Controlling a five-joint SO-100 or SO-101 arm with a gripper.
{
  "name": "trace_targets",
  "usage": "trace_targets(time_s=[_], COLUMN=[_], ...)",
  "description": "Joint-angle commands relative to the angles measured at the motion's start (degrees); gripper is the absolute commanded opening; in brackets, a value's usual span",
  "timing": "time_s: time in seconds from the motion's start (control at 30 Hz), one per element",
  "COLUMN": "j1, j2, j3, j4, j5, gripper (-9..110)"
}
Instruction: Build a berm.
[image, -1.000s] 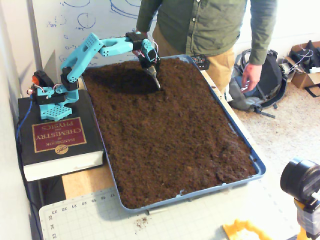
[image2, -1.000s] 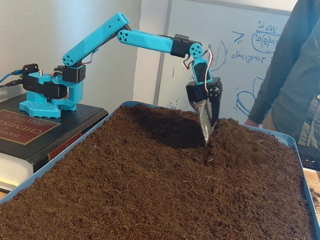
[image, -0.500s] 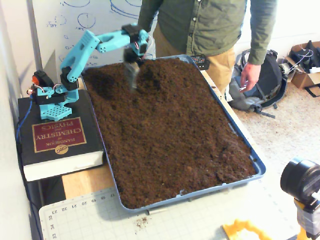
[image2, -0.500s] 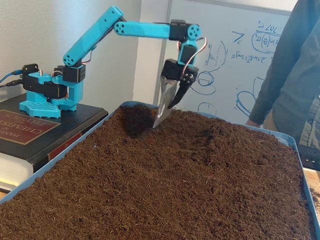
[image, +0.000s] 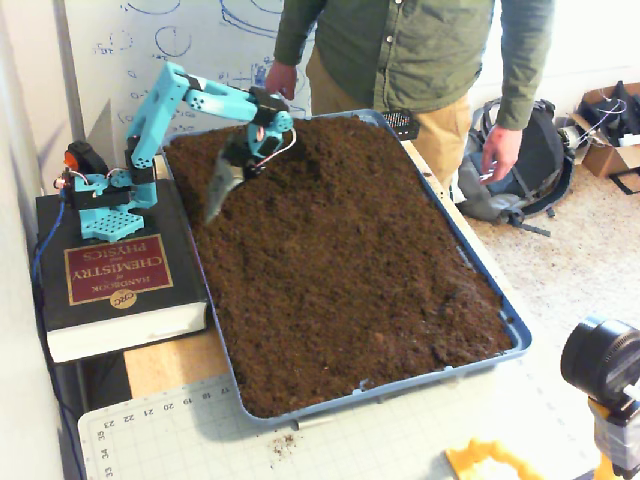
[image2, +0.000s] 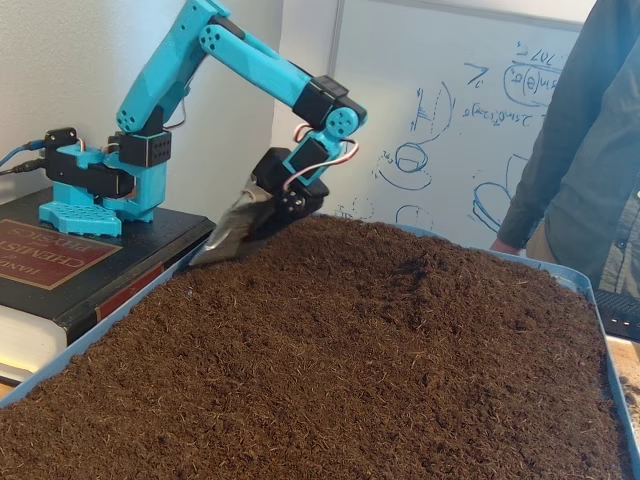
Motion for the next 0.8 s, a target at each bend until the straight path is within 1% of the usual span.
trace_targets(time_s=[0.0,0.23,0.33,0.6,0.77], j1=[0.4,-0.3,-1.5,-1.9,-1.9], j2=[7.2,0.9,-1.1,-6.2,-8.3], j3=[1.6,1.6,1.6,0.9,-7.6], j4=[-1.0,-20.2,-25.9,-28.7,-28.7], j5=[-0.7,-0.8,-0.8,-0.9,-1.1], gripper=[1,1,1,1,1])
